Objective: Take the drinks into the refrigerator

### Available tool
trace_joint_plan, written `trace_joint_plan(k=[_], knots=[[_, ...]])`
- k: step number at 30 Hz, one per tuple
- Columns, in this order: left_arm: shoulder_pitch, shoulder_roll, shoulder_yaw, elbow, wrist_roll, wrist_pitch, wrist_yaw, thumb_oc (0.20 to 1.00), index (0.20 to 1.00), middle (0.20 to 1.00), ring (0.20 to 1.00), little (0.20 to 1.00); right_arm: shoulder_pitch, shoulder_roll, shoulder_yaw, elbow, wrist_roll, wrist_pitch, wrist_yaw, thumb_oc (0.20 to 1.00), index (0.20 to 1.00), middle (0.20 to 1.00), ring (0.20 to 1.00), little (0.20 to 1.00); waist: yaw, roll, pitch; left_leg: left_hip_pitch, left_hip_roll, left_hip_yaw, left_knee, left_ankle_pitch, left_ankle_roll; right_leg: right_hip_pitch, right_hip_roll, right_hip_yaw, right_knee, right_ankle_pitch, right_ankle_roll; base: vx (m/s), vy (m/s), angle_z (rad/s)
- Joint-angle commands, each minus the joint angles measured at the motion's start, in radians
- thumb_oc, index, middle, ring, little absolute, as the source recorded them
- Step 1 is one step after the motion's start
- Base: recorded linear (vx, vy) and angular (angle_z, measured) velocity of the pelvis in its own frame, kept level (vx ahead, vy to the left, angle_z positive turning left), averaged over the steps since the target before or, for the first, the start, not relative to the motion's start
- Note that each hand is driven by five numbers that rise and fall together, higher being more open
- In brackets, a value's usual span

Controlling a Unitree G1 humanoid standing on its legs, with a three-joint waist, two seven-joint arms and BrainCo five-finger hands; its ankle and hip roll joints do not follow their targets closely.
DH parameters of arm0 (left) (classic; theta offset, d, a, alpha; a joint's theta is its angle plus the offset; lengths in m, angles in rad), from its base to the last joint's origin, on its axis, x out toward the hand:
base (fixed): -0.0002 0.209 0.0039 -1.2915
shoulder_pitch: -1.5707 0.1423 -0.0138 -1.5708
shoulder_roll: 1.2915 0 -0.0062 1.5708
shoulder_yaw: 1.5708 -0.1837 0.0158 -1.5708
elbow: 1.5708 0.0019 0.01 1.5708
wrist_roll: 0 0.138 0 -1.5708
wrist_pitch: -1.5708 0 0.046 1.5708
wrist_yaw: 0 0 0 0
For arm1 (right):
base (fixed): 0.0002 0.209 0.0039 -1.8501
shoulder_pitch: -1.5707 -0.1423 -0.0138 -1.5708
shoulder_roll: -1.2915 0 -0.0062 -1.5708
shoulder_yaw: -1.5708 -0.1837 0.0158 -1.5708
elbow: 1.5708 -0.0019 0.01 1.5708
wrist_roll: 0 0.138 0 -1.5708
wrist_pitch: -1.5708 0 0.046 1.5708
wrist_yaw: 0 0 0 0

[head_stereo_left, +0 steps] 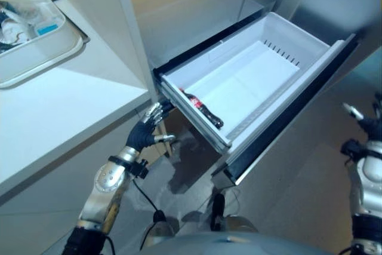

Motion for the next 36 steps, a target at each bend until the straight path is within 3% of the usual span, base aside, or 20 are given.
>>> trace_joint_plan(k=[1, 2, 5, 10, 11, 14, 15, 18, 22, 27, 36], knots=[[-0.012, 0.011, 0.024, -0.036, 0.007, -0.036, -0.014, 1.000, 1.000, 1.000, 1.000, 1.000, -0.045, 0.002, -0.040, 0.055, 0.024, -0.033, -0.031, 0.551, 0.551, 0.551, 0.551, 0.551, 0.008, -0.028, -0.013, -0.032, -0.016, -0.043, 0.001, -0.042, 0.038, 0.056, -0.068, -0.051, 0.020, -0.048, 0.108, 0.00, 0.000, 0.00], [-0.011, 0.010, 0.032, -0.036, 0.008, -0.037, -0.011, 1.000, 1.000, 1.000, 1.000, 1.000, -0.035, 0.012, -0.027, 0.117, 0.016, -0.015, -0.032, 0.200, 0.200, 0.200, 0.200, 0.200, 0.010, -0.026, -0.013, -0.031, -0.015, -0.043, 0.001, -0.042, 0.038, 0.057, -0.067, -0.051, 0.020, -0.047, 0.108, 0.00, 0.000, 0.00], [-0.008, 0.006, 0.039, -0.039, -0.006, -0.039, -0.015, 1.000, 1.000, 1.000, 1.000, 1.000, -0.045, 0.031, 0.049, 0.368, -0.024, 0.030, -0.022, 0.200, 0.200, 0.200, 0.200, 0.200, 0.023, -0.022, -0.014, -0.027, -0.015, -0.047, 0.001, -0.043, 0.036, 0.068, -0.068, -0.060, 0.020, -0.049, 0.108, 0.00, 0.000, 0.00], [-0.026, -0.002, 0.015, -0.028, -0.024, -0.039, -0.007, 1.000, 1.000, 1.000, 1.000, 1.000, -0.142, 0.034, 0.193, 0.564, -0.066, 0.063, 0.015, 0.200, 0.200, 0.200, 0.200, 0.200, 0.046, -0.020, -0.013, -0.025, -0.017, -0.058, 0.001, -0.042, 0.035, 0.081, -0.074, -0.077, 0.019, -0.049, 0.109, 0.00, 0.000, 0.01], [-0.037, -0.006, -0.004, -0.028, -0.032, -0.039, 0.002, 1.000, 1.000, 1.000, 1.000, 1.000, -0.203, 0.052, 0.268, 0.635, -0.076, 0.073, 0.032, 0.200, 0.200, 0.200, 0.200, 0.200, 0.064, -0.019, -0.013, -0.026, -0.021, -0.064, 0.001, -0.040, 0.035, 0.087, -0.078, -0.087, 0.019, -0.049, 0.108, 0.00, 0.000, 0.00], [-0.041, -0.009, -0.013, -0.024, -0.035, -0.039, 0.013, 1.000, 1.000, 1.000, 1.000, 1.000, -0.258, 0.065, 0.363, 0.622, -0.122, 0.087, 0.059, 0.200, 0.200, 0.200, 0.200, 0.200, 0.081, -0.020, -0.011, -0.026, -0.022, -0.071, 0.001, -0.038, 0.035, 0.092, -0.081, -0.094, 0.019, -0.049, 0.108, -0.01, -0.001, 0.02], [-0.041, -0.011, -0.024, -0.024, -0.036, -0.036, 0.018, 1.000, 1.000, 1.000, 1.000, 1.000, -0.322, 0.073, 0.452, 0.617, -0.173, 0.102, 0.085, 0.200, 0.200, 0.200, 0.200, 0.200, 0.105, -0.022, -0.009, -0.027, -0.025, -0.080, 0.001, -0.035, 0.036, 0.099, -0.084, -0.106, 0.019, -0.049, 0.109, 0.00, -0.001, 0.09], [-0.040, -0.011, -0.035, -0.025, -0.030, -0.038, 0.028, 1.000, 1.000, 1.000, 1.000, 1.000, -0.405, 0.089, 0.552, 0.581, -0.242, 0.110, 0.104, 0.200, 0.200, 0.200, 0.200, 0.200, 0.139, -0.028, -0.010, -0.031, -0.030, -0.093, 0.001, -0.032, 0.038, 0.105, -0.089, -0.119, 0.021, -0.048, 0.109, 0.01, 0.003, 0.22], [-0.041, -0.012, -0.036, -0.027, -0.020, -0.039, 0.046, 1.000, 1.000, 1.000, 1.000, 1.000, -0.497, 0.105, 0.627, 0.522, -0.299, 0.117, 0.110, 0.200, 0.200, 0.200, 0.200, 0.200, 0.168, -0.035, -0.008, -0.035, -0.034, -0.109, 0.001, -0.029, 0.039, 0.115, -0.095, -0.139, 0.022, -0.049, 0.109, 0.00, 0.004, 0.15], [-0.042, -0.013, -0.053, -0.020, -0.040, -0.044, 0.058, 1.000, 1.000, 1.000, 1.000, 1.000, -0.722, 0.090, 0.777, 0.506, -0.406, 0.127, 0.146, 0.200, 0.200, 0.200, 0.200, 0.200, 0.235, -0.048, -0.015, -0.041, -0.041, -0.143, 0.001, -0.027, 0.039, 0.137, -0.105, -0.174, 0.022, -0.054, 0.109, 0.02, 0.011, 0.17], [-0.067, -0.024, -0.070, 0.010, -0.052, -0.046, 0.069, 1.000, 1.000, 1.000, 1.000, 1.000, -0.949, 0.066, 0.928, 0.431, -0.582, 0.118, 0.187, 0.200, 0.200, 0.200, 0.200, 0.200, 0.278, -0.070, -0.032, -0.046, -0.054, -0.163, 0.001, -0.022, 0.042, 0.146, -0.116, -0.198, 0.020, -0.051, 0.109, 0.01, 0.011, 0.10]])
